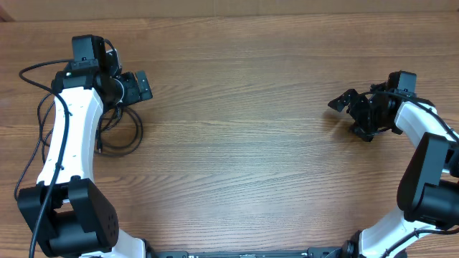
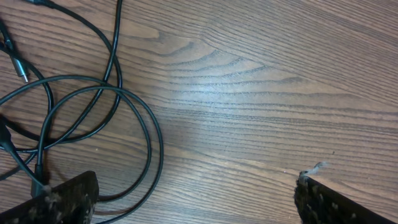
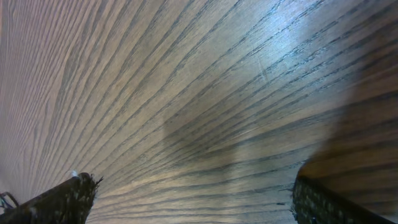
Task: Untangle cables
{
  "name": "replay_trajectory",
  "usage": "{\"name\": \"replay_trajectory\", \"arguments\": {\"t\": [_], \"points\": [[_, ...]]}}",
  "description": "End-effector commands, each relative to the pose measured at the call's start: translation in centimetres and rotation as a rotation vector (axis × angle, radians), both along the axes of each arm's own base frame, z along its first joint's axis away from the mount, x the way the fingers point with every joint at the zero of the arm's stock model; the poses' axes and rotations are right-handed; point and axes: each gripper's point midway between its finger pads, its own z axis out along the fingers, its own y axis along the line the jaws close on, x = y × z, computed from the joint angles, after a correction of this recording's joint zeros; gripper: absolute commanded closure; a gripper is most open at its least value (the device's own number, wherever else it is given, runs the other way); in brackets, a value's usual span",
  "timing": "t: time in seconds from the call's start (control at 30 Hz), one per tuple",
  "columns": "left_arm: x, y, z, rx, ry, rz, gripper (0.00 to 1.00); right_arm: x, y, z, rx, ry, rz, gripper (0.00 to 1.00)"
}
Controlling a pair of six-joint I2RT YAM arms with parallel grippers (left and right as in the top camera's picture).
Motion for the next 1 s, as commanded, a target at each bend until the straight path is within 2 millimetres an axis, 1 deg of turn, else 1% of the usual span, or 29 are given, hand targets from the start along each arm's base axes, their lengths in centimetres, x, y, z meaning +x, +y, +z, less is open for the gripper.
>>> {"name": "replay_trajectory", "arguments": {"t": [0.0,0.57,0.67,0.73,0.77,0.97], "points": [[0.4,0.0,0.1,0.000,-0.008,-0.025,0.00,-0.5,-0.1,-0.8,-0.003,0.025,-0.009,0.00],[0.4,0.0,-0.1,-0.001,-0.004,-0.025,0.00,-0.5,-0.1,-0.8,-0.003,0.025,-0.009,0.00],[0.4,0.0,0.2,0.001,-0.011,-0.026,0.00,-0.5,-0.1,-0.8,-0.003,0.025,-0.009,0.00],[0.3,0.0,1.1,0.004,-0.032,-0.026,0.00,-0.5,-0.1,-0.8,-0.003,0.025,-0.009,0.00],[0.2,0.0,1.8,0.007,-0.051,-0.026,0.00,-0.5,-0.1,-0.8,-0.003,0.025,-0.009,0.00],[-1.1,-0.1,7.6,0.040,-0.196,-0.028,0.00,-0.5,-0.1,-0.8,-0.003,0.025,-0.009,0.00]]}}
